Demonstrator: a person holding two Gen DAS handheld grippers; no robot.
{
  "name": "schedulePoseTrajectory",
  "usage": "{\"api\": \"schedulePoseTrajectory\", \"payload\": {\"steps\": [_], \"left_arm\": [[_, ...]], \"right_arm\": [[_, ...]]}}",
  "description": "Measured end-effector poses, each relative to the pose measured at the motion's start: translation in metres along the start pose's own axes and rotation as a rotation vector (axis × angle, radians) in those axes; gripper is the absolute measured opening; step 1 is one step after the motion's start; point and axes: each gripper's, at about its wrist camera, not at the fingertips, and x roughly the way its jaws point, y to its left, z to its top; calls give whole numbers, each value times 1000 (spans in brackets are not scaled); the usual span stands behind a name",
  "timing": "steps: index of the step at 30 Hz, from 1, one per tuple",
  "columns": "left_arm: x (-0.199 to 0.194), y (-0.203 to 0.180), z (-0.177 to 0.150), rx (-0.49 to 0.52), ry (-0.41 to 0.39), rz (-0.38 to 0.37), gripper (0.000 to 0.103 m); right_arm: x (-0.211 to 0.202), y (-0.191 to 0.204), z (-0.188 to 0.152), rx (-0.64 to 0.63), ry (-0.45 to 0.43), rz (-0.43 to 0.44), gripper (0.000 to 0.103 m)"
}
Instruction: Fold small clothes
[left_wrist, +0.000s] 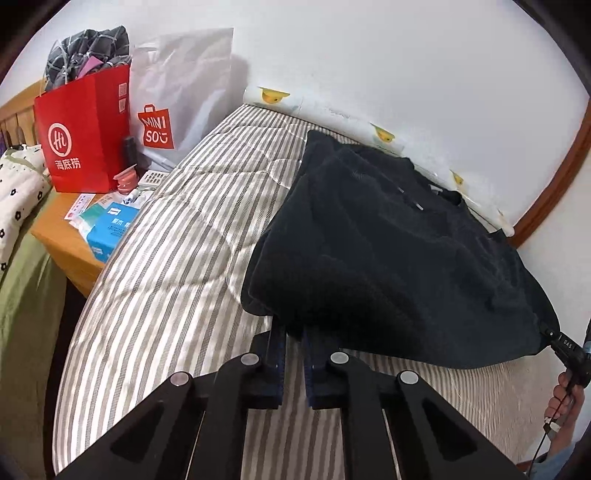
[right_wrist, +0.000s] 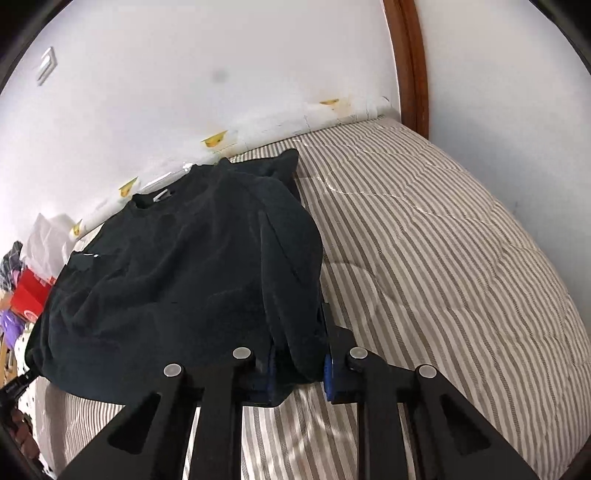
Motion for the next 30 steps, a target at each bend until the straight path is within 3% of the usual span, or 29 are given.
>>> {"api": "schedulePoseTrajectory", "payload": {"steps": [15,18,21,25,30], "left_arm": [[-55,0,-77,54,11,-2,8],[-57,-1,-81,71,9,6,9],[-56,-2,-81,79,25,29,9],[-60,1,-79,81,51,50,10],[-75,14,-69,51,-8,88,16]], "right_arm": [[-65,-25,-66,-35,-1,-20,19],[-67,-29,-74,-35,10,-23,21],[-69,-35,-77,-19,28,-32,31],[-91,-41,-72,-24,-27,-57,36],[-106,-30,-54,-81,-97,-91,42]]}}
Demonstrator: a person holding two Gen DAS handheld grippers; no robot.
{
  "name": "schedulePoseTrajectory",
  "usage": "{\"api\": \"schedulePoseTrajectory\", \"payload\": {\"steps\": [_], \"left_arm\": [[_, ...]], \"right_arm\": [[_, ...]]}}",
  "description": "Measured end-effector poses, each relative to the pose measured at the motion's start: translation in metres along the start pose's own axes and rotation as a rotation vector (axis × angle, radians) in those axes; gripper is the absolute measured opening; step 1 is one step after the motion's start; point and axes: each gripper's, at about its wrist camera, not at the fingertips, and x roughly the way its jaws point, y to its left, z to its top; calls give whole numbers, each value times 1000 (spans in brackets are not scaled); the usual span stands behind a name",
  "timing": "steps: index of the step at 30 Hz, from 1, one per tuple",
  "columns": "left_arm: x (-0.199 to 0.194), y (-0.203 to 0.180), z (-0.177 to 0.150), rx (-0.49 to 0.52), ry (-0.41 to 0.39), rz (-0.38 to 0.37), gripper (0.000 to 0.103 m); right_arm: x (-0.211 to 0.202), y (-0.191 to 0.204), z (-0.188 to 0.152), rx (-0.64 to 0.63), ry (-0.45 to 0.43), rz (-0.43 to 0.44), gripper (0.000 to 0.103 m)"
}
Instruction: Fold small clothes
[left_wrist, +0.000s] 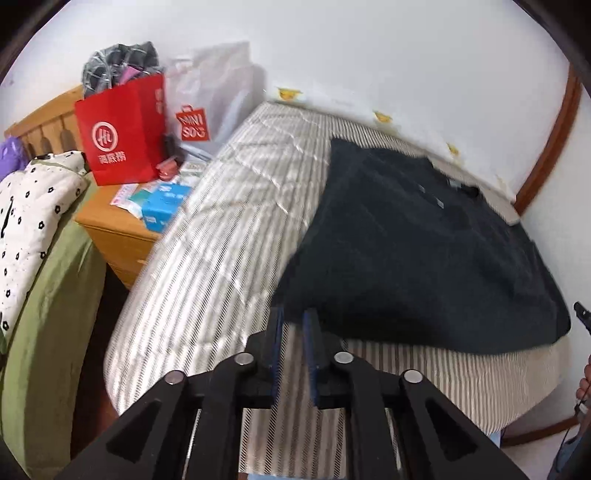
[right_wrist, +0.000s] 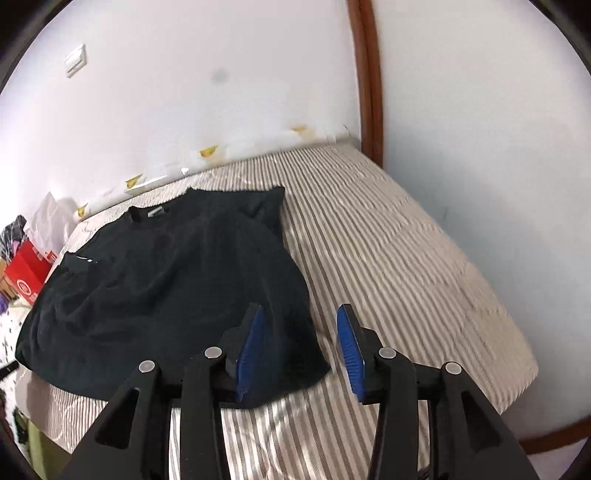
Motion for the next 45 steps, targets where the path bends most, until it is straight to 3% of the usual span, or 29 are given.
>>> {"api": "schedulePoseTrajectory", "payload": {"steps": [3,11,20,27,33,38,40,43,45], "left_arm": [[1,1,16,-15,-3,-37,32],[40,-44,77,43,8,-110,33],[102,-83,133,119,56,-113,33],[139,-90,149,159,106,-102,33],[154,-93,147,179,124,-108,33],[147,-95,148,205,102,-89,20],[142,-98,148,222,99,-90,12],[132,-101,147,240,84,-98,10],[126,-102,147,241,65,-107,9]], "right_arm": [[8,16,14,-42,-7,15,42],[56,74,53,-137,31,46,43],[114,111,93,-178,88,40,53],[159,118,106,-192,149,15,53],[180,112,104,-155,192,55,53],[186,118,103,-167,198,60,53],[184,120,103,-184,189,56,43],[176,120,102,-211,164,56,26],[170,117,102,-200,153,77,21]]}}
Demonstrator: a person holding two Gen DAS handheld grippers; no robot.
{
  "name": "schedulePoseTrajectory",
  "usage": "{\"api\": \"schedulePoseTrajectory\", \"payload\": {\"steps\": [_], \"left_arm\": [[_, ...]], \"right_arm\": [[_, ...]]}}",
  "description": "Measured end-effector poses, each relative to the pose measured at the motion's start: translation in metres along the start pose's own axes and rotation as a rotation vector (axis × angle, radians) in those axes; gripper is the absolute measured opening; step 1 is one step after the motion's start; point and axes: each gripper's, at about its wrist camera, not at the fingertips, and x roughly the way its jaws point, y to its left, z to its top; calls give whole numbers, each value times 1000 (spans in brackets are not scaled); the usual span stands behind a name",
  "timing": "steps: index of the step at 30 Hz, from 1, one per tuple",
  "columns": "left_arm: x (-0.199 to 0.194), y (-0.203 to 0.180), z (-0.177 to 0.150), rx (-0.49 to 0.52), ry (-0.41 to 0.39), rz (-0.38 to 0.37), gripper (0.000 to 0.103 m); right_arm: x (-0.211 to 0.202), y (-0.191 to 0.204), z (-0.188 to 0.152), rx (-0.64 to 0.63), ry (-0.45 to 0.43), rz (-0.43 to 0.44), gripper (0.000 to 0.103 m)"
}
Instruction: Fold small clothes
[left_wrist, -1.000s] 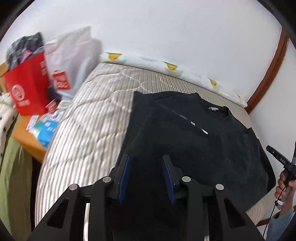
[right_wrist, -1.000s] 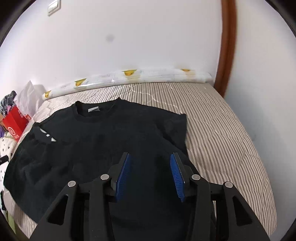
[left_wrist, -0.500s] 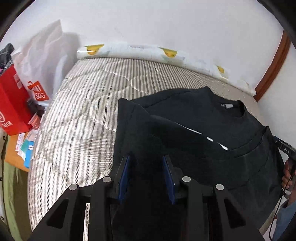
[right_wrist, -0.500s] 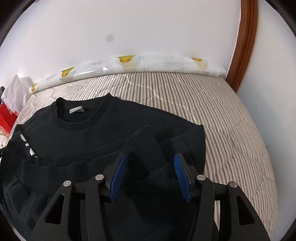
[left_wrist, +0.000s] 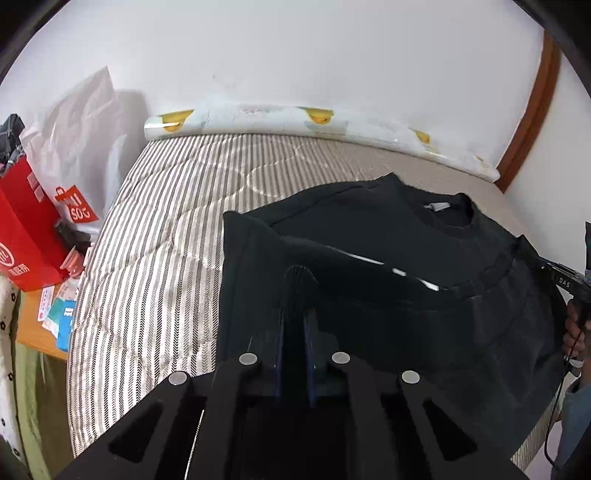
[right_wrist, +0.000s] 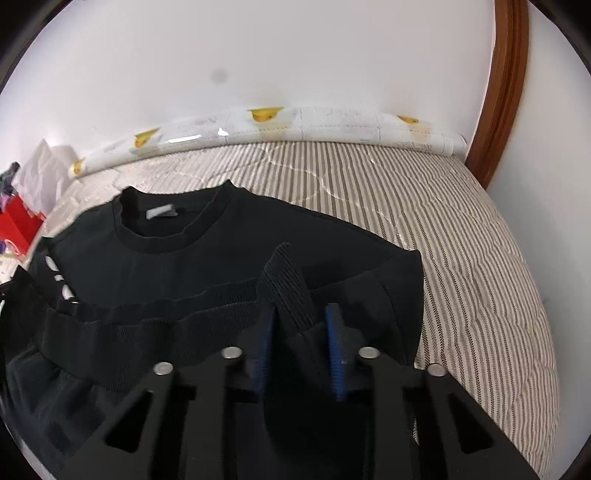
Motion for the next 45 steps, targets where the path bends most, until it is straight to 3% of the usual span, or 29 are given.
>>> {"api": "schedulePoseTrajectory", "payload": {"steps": [8,16,22,27,31,36,39,45], "left_arm": [[-19,5,9,-70,-82,-45,7],[-2,7,43,-151,-113,-52,7],[36,-4,61,-125,-70,-4,7],[62,-9,62,-104,-22,56,7],[70,-7,58,-105,7,60,8],[61,-9,57,-91,18,72,11],[46,-11,54,-87,6,81,12],[1,-12,29,-73,-34,102,21]], "right_arm": [[-42,-15,1,60,-116,73,18],[-48,-35,18,100,-177,58,18],[-18,-48,29,139,-153,47,18],[22,-51,30,150,-72,12,18],[44,-50,27,145,-25,-9,19],[43,-52,27,151,11,2,28],[20,-45,24,150,-11,-56,32],[-26,12,12,61,-73,-27,41]]}}
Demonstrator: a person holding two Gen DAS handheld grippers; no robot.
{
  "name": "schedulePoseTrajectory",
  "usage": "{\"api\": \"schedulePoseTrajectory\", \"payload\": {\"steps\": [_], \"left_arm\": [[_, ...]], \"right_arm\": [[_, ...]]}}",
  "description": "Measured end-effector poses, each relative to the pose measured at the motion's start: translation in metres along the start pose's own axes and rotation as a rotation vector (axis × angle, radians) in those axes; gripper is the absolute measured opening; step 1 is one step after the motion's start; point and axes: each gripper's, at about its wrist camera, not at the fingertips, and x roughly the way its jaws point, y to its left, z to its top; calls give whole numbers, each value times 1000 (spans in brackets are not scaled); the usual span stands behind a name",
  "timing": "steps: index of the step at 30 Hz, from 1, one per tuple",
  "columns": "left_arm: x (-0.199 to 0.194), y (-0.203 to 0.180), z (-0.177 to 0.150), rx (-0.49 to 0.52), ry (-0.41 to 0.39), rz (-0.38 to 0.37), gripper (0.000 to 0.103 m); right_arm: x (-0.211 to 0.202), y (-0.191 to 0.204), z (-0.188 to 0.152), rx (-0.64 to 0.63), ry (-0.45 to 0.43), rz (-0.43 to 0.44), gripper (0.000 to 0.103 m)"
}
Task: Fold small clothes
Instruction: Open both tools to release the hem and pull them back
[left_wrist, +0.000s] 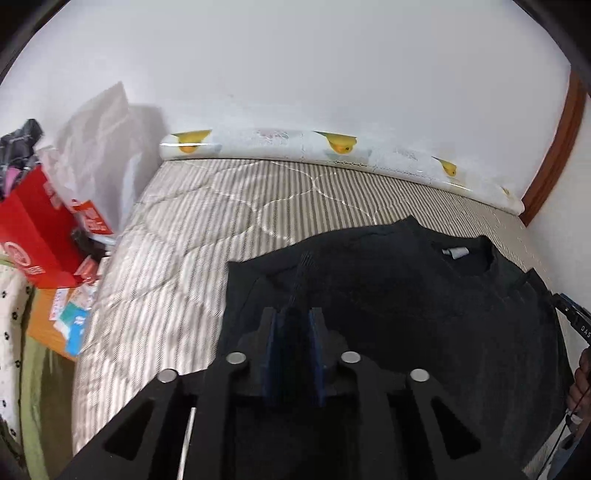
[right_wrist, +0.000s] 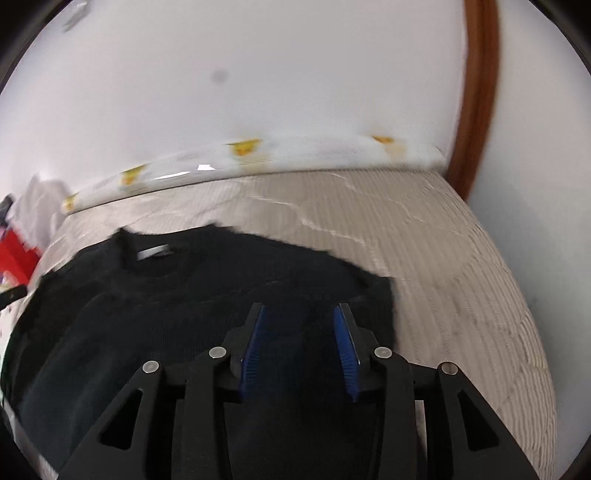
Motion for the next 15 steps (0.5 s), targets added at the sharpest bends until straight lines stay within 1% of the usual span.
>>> {"api": "schedulePoseTrajectory", "payload": {"steps": [1,2,4,5,7,10,15], "left_arm": [[-10,2,-7,1,-8,3,24],[-16,4,-13,4,-12,5,27],[-34,9,-29,2,-24,14,36],[-42,12,-35,-3,-30,13,39],[-55,17,-50,-12,-39,5,51],[-72,24,-79,-22,-37,-15,53],[-80,49,-122,-91,7,-85,53]], "right_arm": [[-5,13,-4,-15,-7,24,43],[-8,23,-7,-27,-8,40,43],[-12,49,-15,-55,-4,72,44],[-13,64,-21,-68,1,88,44],[-14,86,-29,-85,4,108,44],[-12,116,-43,-113,14,106,44],[-5,137,-70,-124,57,49,43]]}}
